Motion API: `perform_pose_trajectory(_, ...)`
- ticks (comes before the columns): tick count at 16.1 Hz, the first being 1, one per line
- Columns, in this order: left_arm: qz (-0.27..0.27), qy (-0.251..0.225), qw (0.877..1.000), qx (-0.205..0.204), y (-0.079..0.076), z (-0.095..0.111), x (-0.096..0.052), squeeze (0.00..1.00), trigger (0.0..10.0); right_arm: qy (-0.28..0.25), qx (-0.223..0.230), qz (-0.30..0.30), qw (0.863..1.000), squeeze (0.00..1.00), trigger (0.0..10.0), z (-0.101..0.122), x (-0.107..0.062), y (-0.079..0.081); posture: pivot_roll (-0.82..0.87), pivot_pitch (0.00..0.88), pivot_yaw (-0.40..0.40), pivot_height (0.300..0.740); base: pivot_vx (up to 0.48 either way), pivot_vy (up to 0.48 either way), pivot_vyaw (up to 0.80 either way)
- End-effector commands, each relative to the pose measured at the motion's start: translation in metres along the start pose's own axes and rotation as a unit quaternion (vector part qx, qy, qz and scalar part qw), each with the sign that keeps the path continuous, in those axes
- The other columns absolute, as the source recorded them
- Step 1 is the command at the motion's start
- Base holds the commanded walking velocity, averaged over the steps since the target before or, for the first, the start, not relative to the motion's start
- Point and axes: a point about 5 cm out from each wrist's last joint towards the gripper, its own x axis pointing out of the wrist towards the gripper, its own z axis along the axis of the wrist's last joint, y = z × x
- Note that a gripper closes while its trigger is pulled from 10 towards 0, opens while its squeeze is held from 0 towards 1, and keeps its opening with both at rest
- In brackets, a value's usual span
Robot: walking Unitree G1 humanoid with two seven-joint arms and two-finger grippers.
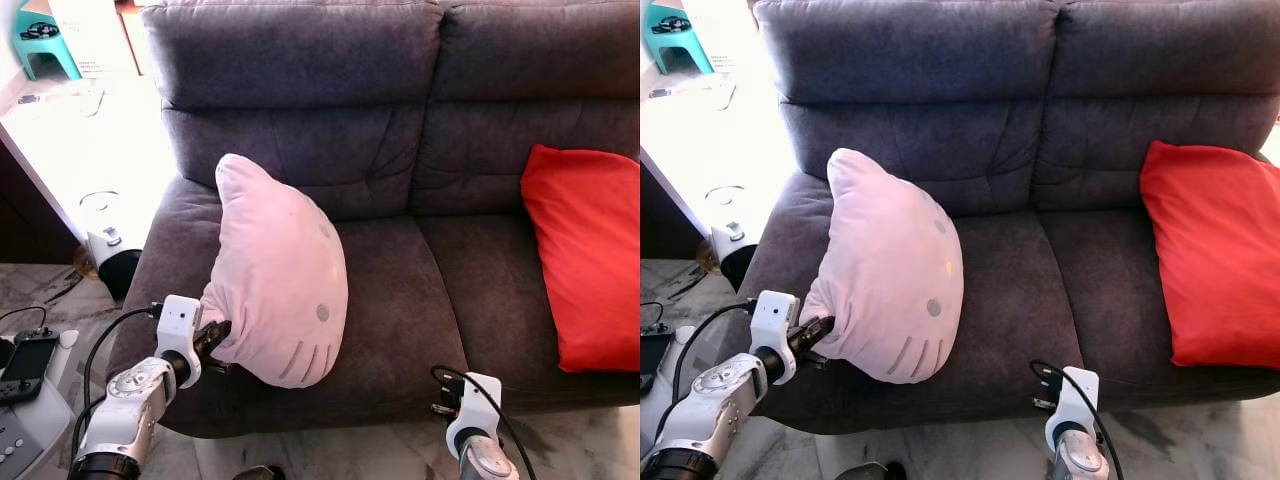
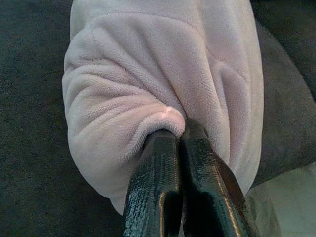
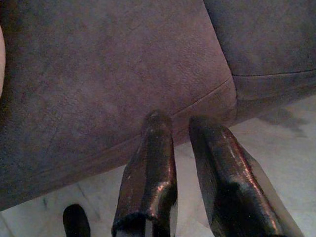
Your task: Move the pillow to the sofa from floor
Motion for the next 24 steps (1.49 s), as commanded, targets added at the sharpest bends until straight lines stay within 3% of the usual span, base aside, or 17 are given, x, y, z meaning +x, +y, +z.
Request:
perform_pose_trajectory(1, -0.021, 0.026, 0.999, 0.009, -0.007, -0.010, -0.001, 0.00, 10.0, -0.001, -0.001, -0.001, 1.000, 0.00, 10.0, 0.001, 0.000, -0.001, 0.10, 0.062, -0.034, 0.740, 0.000, 0.000, 0.00)
perform_pose_trajectory(3, -0.027, 0.027, 0.999, 0.006, -0.008, -0.009, -0.001, 0.00, 10.0, -0.002, -0.001, -0.001, 1.000, 0.00, 10.0, 0.002, 0.001, -0.001, 0.10, 0.062, -0.034, 0.740, 0.000, 0.000, 0.00)
perform_pose_trajectory(8, -0.110, 0.037, 0.993, 0.020, -0.030, -0.011, -0.003, 0.00, 10.0, 0.000, 0.000, 0.000, 1.000, 0.00, 10.0, 0.001, 0.000, -0.001, 0.10, 0.061, -0.031, 0.740, 0.000, 0.000, 0.00)
perform_pose_trajectory(12, -0.106, 0.034, 0.994, 0.025, -0.029, -0.009, -0.002, 0.00, 10.0, 0.003, 0.000, 0.001, 1.000, 0.00, 10.0, 0.000, 0.000, 0.001, 0.10, 0.058, -0.030, 0.740, 0.000, 0.000, 0.00)
perform_pose_trajectory(14, -0.049, 0.035, 0.997, 0.046, -0.018, -0.009, 0.002, 0.00, 10.0, 0.006, 0.001, 0.001, 1.000, 0.00, 10.0, 0.000, 0.000, 0.003, 0.10, 0.057, -0.029, 0.740, 0.000, 0.000, 0.00)
perform_pose_trajectory(18, 0.087, 0.032, 0.996, 0.020, 0.010, -0.007, 0.005, 0.00, 10.0, 0.008, 0.000, -0.001, 1.000, 0.00, 10.0, -0.002, 0.000, 0.002, 0.09, 0.047, -0.030, 0.740, 0.000, 0.000, 0.00)
perform_pose_trajectory(22, 0.074, 0.015, 0.997, 0.015, 0.006, -0.005, 0.005, 0.00, 10.0, 0.003, -0.001, -0.003, 1.000, 0.00, 10.0, 0.000, 0.000, -0.004, 0.10, 0.047, -0.033, 0.740, 0.000, 0.000, 0.00)
perform_pose_trajectory(23, 0.084, 0.008, 0.996, 0.011, 0.009, -0.003, 0.005, 0.99, 10.0, 0.000, -0.002, -0.003, 1.000, 0.00, 10.0, 0.001, 0.000, -0.004, 0.10, 0.049, -0.034, 0.740, 0.000, 0.000, 0.00)
perform_pose_trajectory(24, 0.093, -0.004, 0.996, 0.003, 0.012, 0.001, 0.005, 1.00, 10.0, -0.003, -0.002, -0.002, 1.000, 0.00, 10.0, 0.002, 0.000, -0.003, 0.10, 0.050, -0.035, 0.740, 0.000, 0.000, 0.00)
